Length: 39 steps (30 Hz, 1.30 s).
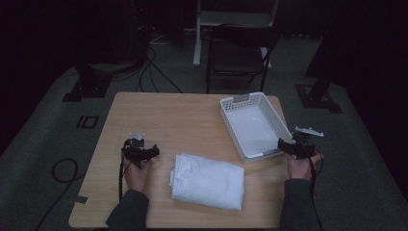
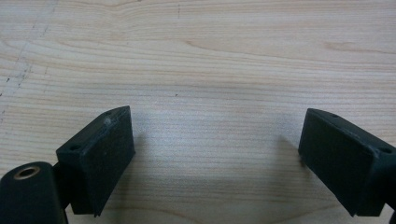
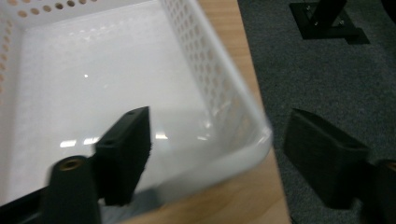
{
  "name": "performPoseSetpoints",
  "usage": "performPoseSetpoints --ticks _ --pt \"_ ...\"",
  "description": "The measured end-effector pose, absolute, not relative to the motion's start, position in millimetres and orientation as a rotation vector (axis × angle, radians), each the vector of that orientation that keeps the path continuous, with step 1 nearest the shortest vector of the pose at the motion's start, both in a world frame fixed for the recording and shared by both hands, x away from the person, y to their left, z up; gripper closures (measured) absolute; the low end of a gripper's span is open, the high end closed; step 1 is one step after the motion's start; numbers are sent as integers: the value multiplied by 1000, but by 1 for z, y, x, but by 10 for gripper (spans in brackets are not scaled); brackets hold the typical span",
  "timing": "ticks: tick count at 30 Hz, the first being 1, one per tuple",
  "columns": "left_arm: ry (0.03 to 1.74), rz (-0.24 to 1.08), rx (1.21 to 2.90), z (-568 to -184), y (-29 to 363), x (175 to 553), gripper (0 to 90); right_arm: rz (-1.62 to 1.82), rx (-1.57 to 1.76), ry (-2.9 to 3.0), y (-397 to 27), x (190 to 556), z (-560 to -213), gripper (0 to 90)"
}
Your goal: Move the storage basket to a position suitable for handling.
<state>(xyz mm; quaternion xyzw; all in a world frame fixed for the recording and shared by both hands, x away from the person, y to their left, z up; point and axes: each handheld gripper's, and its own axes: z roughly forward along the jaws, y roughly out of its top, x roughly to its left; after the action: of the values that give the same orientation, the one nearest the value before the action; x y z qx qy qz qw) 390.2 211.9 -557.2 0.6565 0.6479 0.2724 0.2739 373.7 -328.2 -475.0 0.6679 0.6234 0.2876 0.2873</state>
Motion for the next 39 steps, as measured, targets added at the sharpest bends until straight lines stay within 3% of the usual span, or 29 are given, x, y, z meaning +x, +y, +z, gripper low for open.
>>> performPoseSetpoints --ticks 4,10,14,17,27,31,34,36,37,39 --pt "1743 733 1766 -557 212 390 100 758 1813 1633 -317 362 -479 165" --pt "1743 733 1766 -557 212 390 100 779 1862 1647 -316 365 -485 210" --pt "1742 733 1766 -557 212 390 100 759 1834 1660 -316 369 -481 404" --pt "1742 733 1766 -557 212 390 100 772 1822 1663 -316 376 -480 494" --pt "1742 733 1767 -557 212 390 101 827 1723 1771 -301 405 -477 693" --pt "1720 729 1779 -557 212 388 113 860 1684 1823 -286 411 -478 703" --pt "1701 728 1787 -556 212 387 148 894 1641 1864 -276 414 -479 702" --pt "1697 725 1788 -554 212 384 255 915 1621 1890 -269 416 -479 699" --pt "1700 719 1793 -552 212 383 365 923 1610 1903 -267 417 -479 692" --pt "1698 707 1805 -550 213 382 450 956 1615 1933 -263 416 -478 610"
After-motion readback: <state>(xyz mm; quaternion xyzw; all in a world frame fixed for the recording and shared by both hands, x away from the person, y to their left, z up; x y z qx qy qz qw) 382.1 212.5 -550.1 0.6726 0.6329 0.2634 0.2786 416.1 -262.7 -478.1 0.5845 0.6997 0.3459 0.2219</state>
